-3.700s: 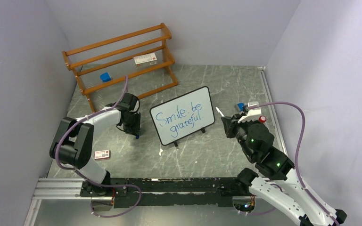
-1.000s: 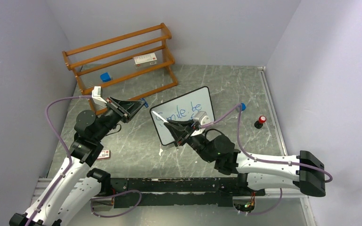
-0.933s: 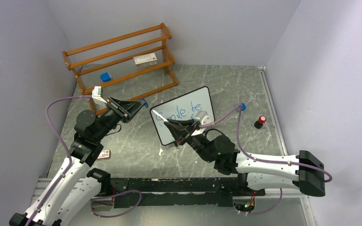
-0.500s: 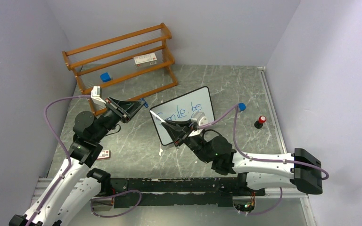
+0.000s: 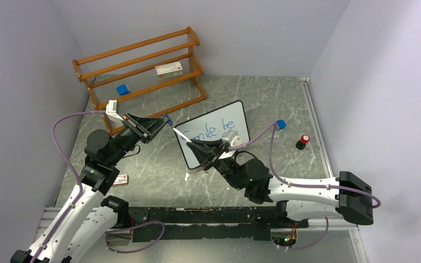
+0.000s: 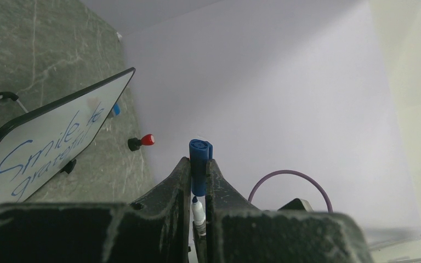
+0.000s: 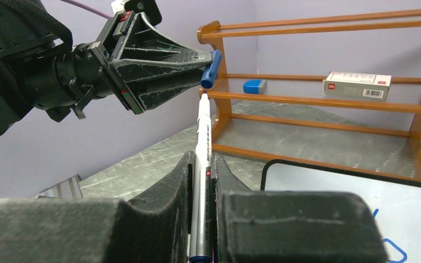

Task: Write a sentence on the whiteboard
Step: Close the whiteboard marker at the center of the board.

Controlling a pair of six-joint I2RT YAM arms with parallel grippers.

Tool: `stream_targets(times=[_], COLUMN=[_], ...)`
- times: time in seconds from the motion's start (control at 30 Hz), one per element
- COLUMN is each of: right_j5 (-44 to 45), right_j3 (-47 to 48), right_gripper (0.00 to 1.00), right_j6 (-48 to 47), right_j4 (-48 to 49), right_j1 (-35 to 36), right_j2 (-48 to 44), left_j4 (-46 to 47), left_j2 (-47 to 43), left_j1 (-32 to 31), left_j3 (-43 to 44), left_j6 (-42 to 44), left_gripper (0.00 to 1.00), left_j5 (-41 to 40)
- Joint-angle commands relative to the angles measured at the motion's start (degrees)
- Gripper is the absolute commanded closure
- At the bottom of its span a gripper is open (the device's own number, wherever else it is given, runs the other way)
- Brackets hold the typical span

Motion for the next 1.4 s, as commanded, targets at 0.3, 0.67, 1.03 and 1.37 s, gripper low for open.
stream_targets(times=[0.3, 0.67, 1.03, 1.37], right_j5=[1.9, 2.1, 2.2, 2.5], right_j3=[0.1, 0.4, 1.5, 1.1], right_gripper=[1.00, 1.00, 1.00, 1.00], right_j6=[0.4, 0.6, 1.2, 2.2], right_j4=[5.3, 5.6, 6.8, 8.0], right_j1=[0.5, 0.5, 0.5, 0.5], right_j2=[0.9, 1.3, 3.0, 2.3], left_j4=[1.8, 1.9, 1.8, 0.0], left_j2=[-0.8, -0.7, -0.6, -1.1], left_j1=[0.2, 0.2, 0.2, 0.1], left_j3=[-0.2, 0.2, 0.8, 1.3], left_j6=[0.7, 0.9, 1.5, 3.5], left_gripper=[0.95, 0.95, 0.95, 0.95], left_j5=[1.9, 2.4, 3.3, 2.6])
